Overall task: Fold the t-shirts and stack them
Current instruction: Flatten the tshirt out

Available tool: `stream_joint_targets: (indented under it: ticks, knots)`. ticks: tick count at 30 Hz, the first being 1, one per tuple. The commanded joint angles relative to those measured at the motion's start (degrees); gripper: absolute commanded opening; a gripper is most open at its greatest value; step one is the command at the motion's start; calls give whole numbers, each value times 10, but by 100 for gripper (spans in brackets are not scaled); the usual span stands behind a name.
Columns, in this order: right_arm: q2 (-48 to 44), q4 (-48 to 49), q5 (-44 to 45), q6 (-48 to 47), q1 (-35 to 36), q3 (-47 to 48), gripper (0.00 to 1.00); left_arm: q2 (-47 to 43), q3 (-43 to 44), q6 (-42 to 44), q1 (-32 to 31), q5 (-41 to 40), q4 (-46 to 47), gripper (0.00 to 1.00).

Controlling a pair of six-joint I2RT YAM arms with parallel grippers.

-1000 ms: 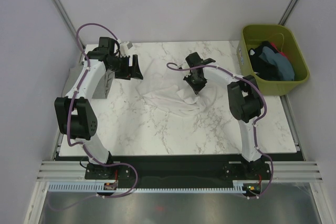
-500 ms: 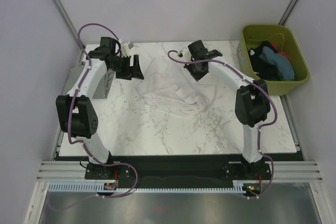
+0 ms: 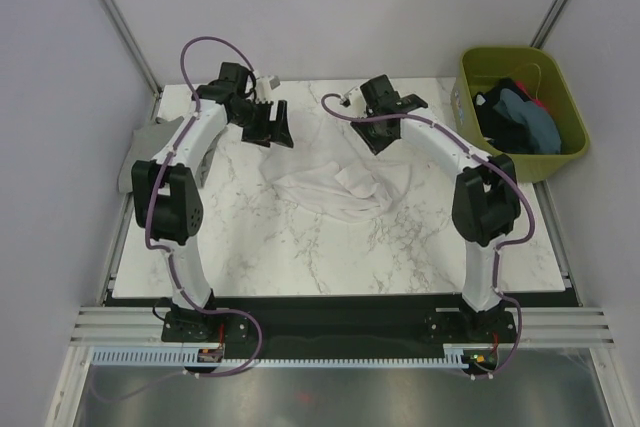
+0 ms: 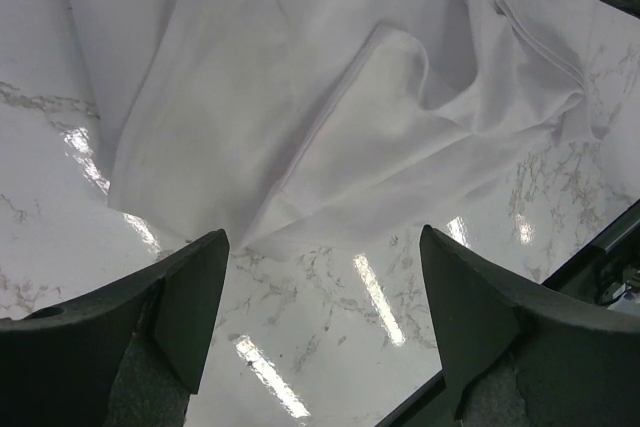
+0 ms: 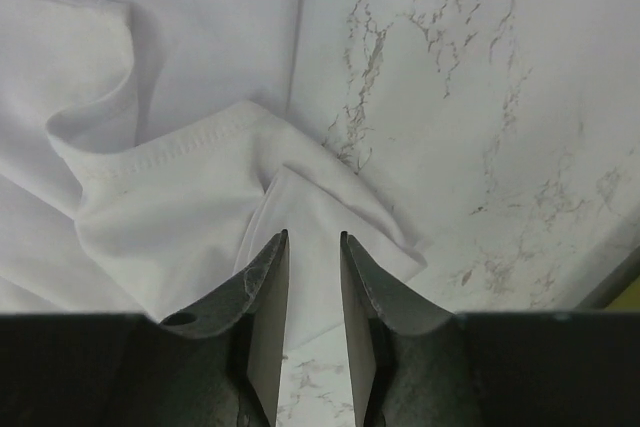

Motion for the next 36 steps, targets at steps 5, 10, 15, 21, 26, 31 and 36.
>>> stream_joint_targets:
  ticks: [5,10,15,21,26,31,36]
  knots:
    - [75,5,-9,8,-5,17,33,-55,-29,18,-16,-26,-3,86]
    - [93,5,-14,8,-6,25,30,-70,-38,24,-16,-41,-2,86]
    - [99,5,-16,11,-6,16,31,-67,-36,24,-16,-42,-1,86]
    - [102,5,-20,15,-6,11,33,-63,-35,25,-16,-40,-1,86]
    - [105,5,-20,17,-7,14,33,-61,-35,23,-16,-39,-2,86]
    - [113,7,-21,16,-6,0,33,-61,-34,24,-16,-41,-2,86]
    - [126,7,-20,14,-6,3,34,-63,-37,26,-16,-46,-1,87]
